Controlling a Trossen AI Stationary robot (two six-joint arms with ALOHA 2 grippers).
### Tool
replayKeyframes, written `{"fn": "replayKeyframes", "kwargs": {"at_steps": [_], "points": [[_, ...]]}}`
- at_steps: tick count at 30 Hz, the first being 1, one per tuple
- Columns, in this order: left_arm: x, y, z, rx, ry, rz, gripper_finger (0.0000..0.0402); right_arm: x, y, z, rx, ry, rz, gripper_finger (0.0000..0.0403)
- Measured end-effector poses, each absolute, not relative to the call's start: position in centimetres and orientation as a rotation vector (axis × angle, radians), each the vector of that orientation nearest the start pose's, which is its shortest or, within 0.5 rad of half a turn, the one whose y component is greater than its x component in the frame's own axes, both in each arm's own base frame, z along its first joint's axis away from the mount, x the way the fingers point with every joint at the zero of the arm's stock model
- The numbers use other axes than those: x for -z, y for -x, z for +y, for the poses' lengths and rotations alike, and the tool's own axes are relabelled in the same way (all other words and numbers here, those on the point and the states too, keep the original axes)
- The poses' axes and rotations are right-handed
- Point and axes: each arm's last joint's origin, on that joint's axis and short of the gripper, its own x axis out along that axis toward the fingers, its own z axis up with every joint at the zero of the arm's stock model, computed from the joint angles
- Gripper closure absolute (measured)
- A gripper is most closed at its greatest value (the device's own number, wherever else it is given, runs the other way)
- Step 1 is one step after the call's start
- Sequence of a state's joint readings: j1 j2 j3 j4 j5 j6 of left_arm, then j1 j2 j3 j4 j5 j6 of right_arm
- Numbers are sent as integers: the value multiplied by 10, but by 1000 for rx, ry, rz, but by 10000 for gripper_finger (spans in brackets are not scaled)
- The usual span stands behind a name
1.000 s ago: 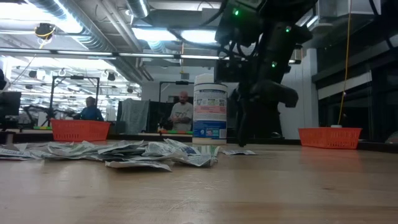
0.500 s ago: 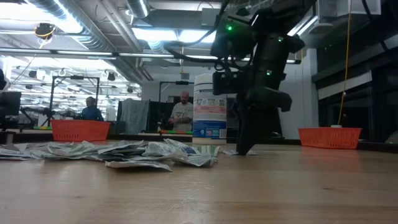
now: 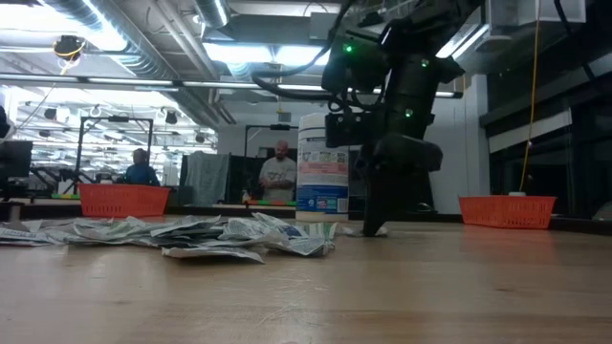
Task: Pick & Place First Aid Supplies
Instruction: Put the gray towelette pack into the right orange bin
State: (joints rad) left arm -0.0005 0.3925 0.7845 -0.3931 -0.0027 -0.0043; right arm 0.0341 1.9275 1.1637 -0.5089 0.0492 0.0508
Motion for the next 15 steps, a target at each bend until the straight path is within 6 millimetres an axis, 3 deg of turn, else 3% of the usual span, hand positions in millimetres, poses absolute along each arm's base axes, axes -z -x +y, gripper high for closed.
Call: {"fn": "replayKeyframes", "kwargs": {"at_steps": [6,15], "points": [[-353,-76,0,-2,4,1,398,-157,-350,7,14,-9,1279,400],[-353,-76,0,-2,4,1,398,-217,-331,-1,-23,-56,1131,401]]}}
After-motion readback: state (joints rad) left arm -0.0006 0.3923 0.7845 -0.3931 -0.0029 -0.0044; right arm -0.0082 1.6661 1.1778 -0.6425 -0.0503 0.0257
